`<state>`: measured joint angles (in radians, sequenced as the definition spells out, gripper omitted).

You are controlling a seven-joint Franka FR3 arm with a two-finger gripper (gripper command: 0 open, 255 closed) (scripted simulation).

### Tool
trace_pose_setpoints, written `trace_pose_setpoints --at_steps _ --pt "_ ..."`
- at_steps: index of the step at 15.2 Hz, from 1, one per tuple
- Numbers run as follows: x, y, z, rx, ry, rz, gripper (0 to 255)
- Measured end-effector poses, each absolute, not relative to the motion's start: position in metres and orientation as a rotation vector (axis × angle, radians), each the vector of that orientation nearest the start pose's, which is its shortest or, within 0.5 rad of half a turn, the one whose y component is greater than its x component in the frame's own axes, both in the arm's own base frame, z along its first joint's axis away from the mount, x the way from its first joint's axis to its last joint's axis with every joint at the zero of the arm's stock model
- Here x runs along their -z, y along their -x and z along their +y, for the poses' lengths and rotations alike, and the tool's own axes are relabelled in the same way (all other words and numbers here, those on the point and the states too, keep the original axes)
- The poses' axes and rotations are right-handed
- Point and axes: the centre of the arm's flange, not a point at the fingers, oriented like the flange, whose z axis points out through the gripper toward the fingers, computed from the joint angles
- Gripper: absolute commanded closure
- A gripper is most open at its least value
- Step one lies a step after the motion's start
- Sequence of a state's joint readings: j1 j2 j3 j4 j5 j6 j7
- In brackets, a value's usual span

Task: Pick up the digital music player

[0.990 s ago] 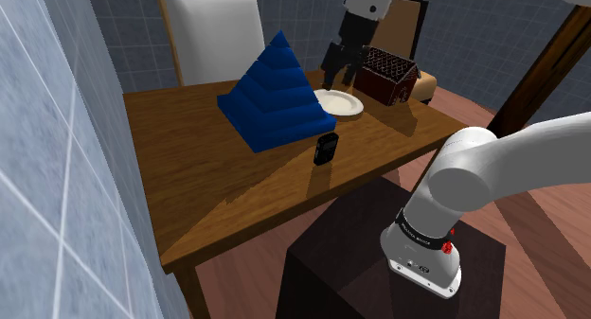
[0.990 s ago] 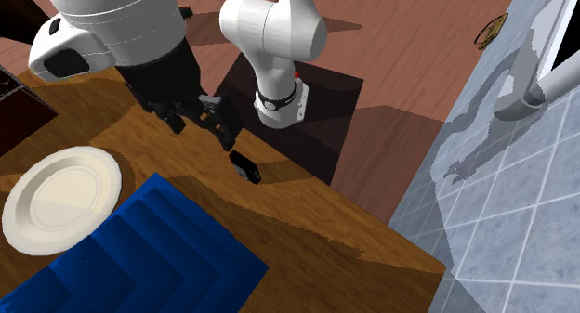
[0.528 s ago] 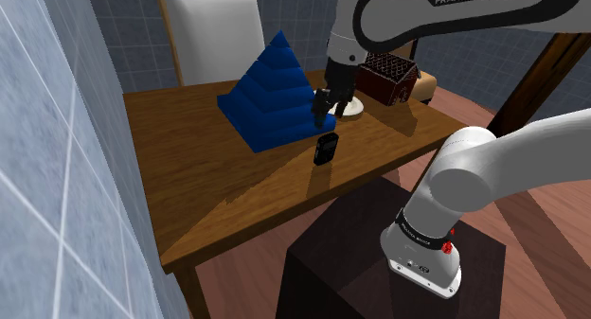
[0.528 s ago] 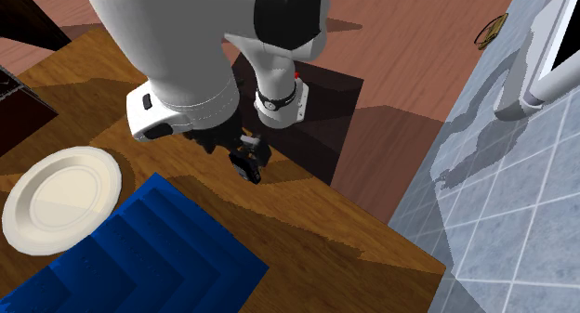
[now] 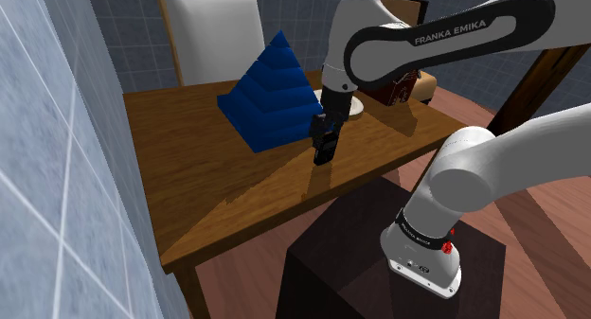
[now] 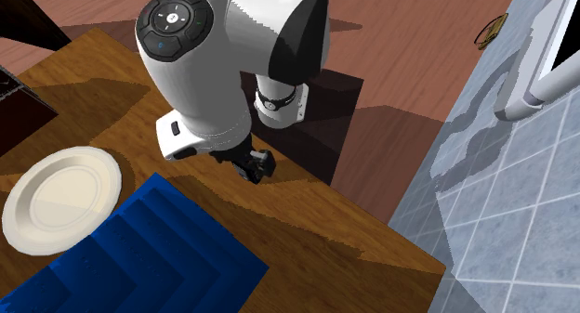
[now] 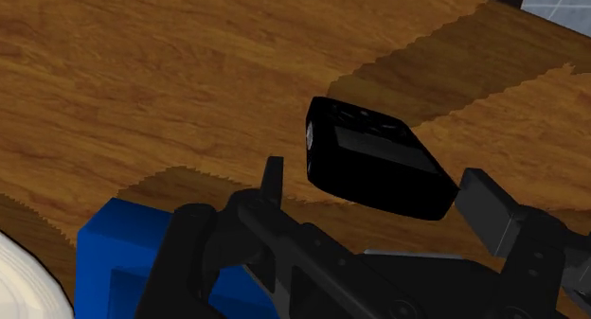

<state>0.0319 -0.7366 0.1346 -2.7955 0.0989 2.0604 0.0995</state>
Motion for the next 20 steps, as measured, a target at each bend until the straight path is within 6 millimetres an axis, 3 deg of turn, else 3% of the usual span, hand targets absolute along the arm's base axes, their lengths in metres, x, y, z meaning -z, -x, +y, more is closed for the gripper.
trace_pose_setpoints --at_steps 2,3,13,20 --pt "-0.4 -0.311 0.053 -0.001 3.145 0.022 0" --pt "-0.399 -0.311 0.054 -0.001 3.145 0.022 255" --pt "-0.399 -0.311 0.054 0.003 3.144 0.022 255" --pt "-0.43 -0.311 0.053 0.0 3.145 0.022 255"
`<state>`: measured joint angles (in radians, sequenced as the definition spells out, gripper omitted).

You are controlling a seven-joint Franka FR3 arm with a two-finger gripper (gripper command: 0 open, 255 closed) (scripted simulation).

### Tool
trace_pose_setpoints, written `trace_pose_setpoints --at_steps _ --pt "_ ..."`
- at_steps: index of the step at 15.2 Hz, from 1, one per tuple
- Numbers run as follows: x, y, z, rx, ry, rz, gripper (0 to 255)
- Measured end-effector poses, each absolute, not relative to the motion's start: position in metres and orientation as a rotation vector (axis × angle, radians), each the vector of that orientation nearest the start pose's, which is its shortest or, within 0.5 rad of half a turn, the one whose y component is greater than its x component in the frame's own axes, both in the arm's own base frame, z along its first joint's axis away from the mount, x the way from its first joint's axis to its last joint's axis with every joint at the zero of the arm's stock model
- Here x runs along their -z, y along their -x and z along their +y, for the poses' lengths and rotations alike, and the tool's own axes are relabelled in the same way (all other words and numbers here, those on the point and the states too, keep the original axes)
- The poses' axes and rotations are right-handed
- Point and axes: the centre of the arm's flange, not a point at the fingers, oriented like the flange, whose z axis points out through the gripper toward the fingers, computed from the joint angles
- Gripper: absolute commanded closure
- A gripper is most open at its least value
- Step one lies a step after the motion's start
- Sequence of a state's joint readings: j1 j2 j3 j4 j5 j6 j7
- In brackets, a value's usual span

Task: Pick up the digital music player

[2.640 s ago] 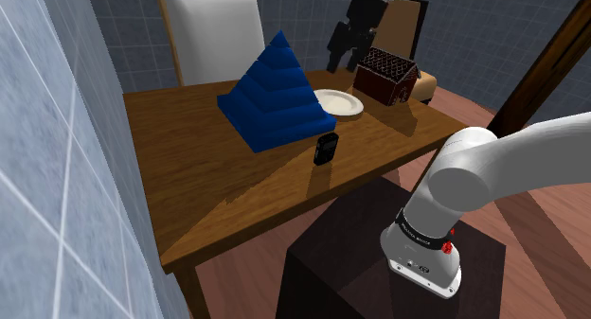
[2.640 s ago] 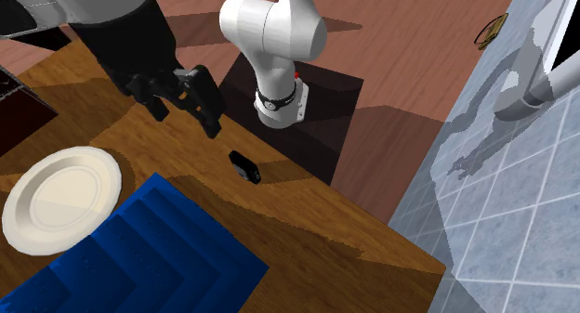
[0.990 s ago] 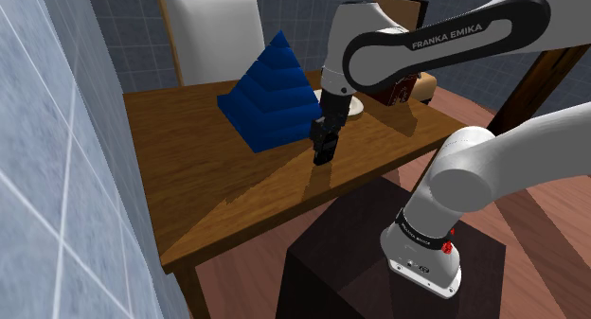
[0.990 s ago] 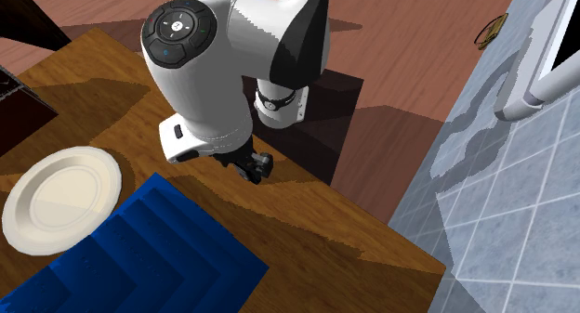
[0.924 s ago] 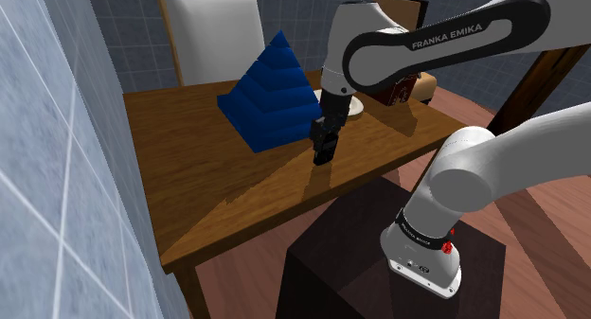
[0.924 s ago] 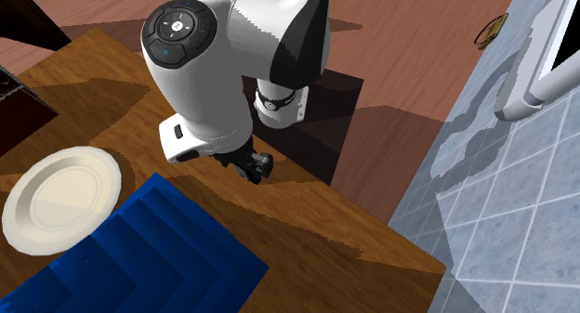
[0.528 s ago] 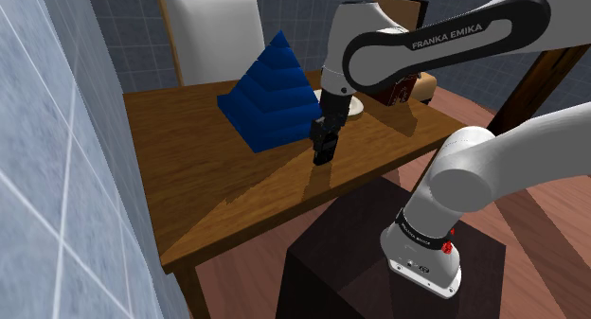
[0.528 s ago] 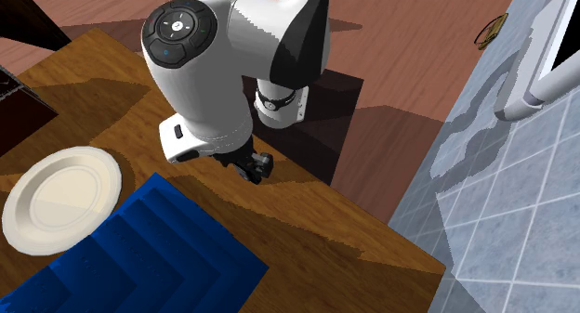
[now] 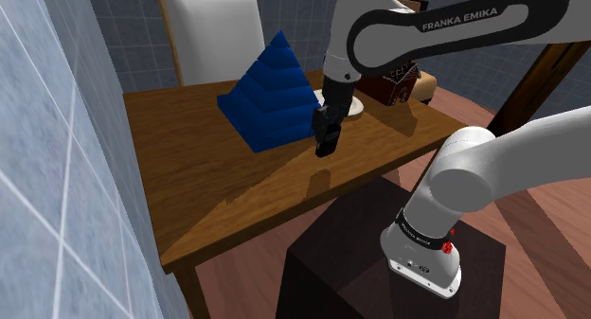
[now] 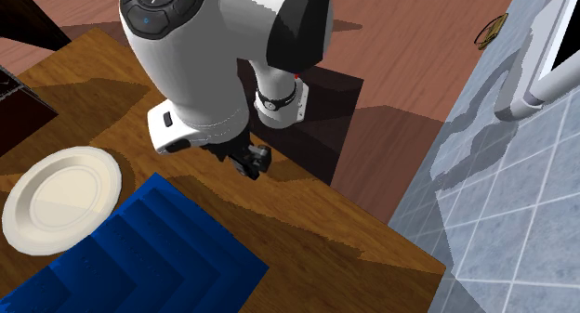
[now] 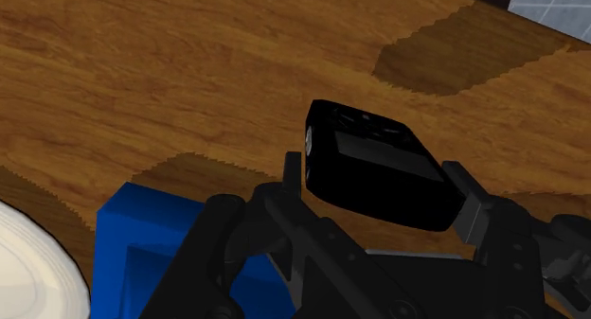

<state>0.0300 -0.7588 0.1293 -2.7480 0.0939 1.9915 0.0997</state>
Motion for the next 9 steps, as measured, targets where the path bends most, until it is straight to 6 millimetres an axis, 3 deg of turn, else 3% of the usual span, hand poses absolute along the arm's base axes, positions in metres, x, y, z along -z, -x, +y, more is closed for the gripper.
trace_pose_setpoints --at_steps 9 --pt "-0.474 -0.31 0.055 0.0 3.145 0.022 255"
